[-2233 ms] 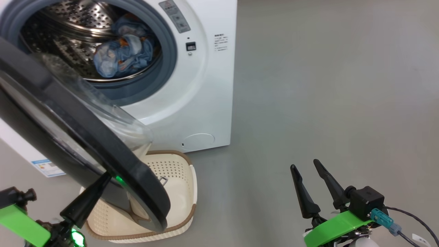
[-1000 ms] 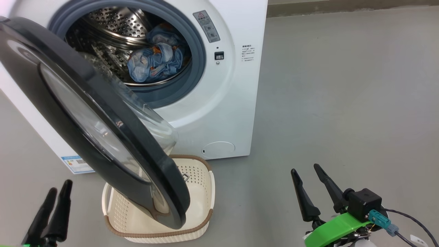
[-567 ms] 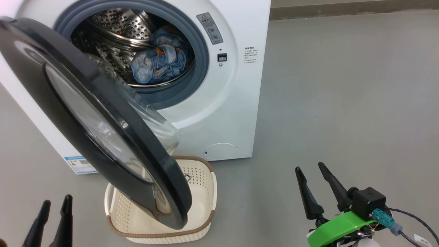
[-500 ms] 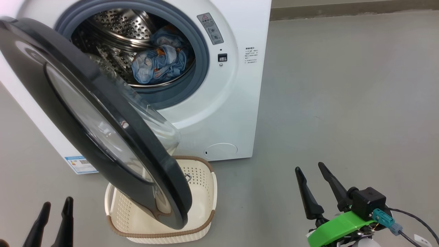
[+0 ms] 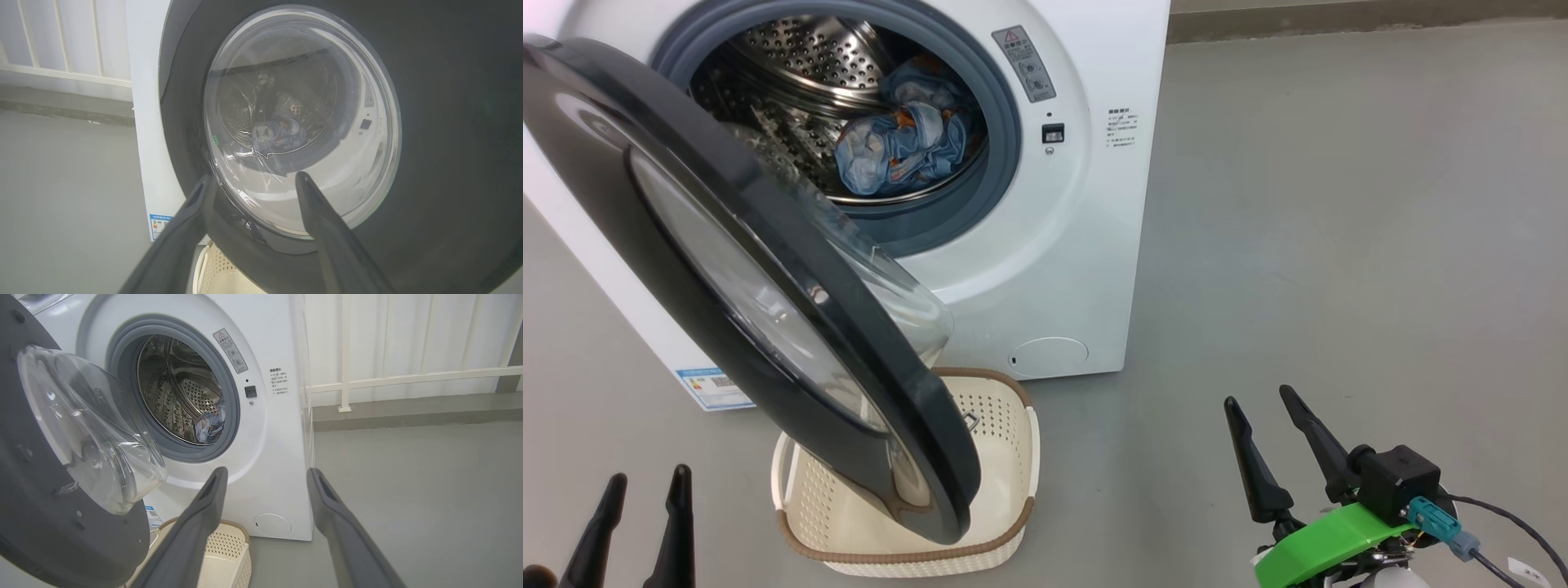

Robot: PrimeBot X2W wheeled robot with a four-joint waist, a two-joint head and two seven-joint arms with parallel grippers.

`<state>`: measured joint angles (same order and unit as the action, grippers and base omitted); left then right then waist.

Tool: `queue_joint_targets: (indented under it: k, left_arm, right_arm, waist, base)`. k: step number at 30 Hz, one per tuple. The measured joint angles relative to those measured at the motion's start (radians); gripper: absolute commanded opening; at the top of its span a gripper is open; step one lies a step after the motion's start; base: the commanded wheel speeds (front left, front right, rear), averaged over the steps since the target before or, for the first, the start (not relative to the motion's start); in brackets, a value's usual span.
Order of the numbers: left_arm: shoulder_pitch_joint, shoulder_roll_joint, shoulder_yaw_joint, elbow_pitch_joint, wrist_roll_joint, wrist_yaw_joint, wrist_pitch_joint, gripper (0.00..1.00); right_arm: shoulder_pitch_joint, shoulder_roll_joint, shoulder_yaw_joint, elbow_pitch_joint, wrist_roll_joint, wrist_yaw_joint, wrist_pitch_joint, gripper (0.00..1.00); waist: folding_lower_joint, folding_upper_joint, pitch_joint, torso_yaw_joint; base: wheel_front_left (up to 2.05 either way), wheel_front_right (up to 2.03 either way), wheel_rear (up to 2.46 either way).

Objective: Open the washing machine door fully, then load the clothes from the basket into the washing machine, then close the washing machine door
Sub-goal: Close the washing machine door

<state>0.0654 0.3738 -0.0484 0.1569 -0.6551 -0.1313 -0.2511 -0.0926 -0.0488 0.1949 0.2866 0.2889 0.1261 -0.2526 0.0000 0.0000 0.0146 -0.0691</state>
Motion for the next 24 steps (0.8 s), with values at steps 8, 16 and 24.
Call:
queue_joint_targets:
  k: [8, 16, 24]
  left_arm:
    - [0.0, -0.025, 0.029, 0.009, 0.063, 0.0, 0.0, 1.0]
    - [0.0, -0.044, 0.042, 0.016, 0.085, 0.0, 0.0, 1.0]
    - [0.0, -0.046, 0.043, 0.022, 0.086, 0.0, 0.0, 1.0]
  right_arm:
    - [0.0, 0.0, 0.0, 0.002, -0.001, 0.0, 0.0, 1.0]
    - [0.0, 0.0, 0.001, 0.004, -0.008, 0.0, 0.0, 1.0]
    - [0.0, 0.0, 0.001, 0.005, -0.008, 0.0, 0.0, 1.0]
  waist:
    - [0.0, 0.0, -0.001, 0.0]
    - [0.0, 0.0, 0.001, 0.003]
    - [0.0, 0.0, 0.0, 0.004]
  base:
    - [0.0, 0.0, 0.0]
    - [0.0, 0.0, 0.0]
    - [0.0, 0.0, 0.0]
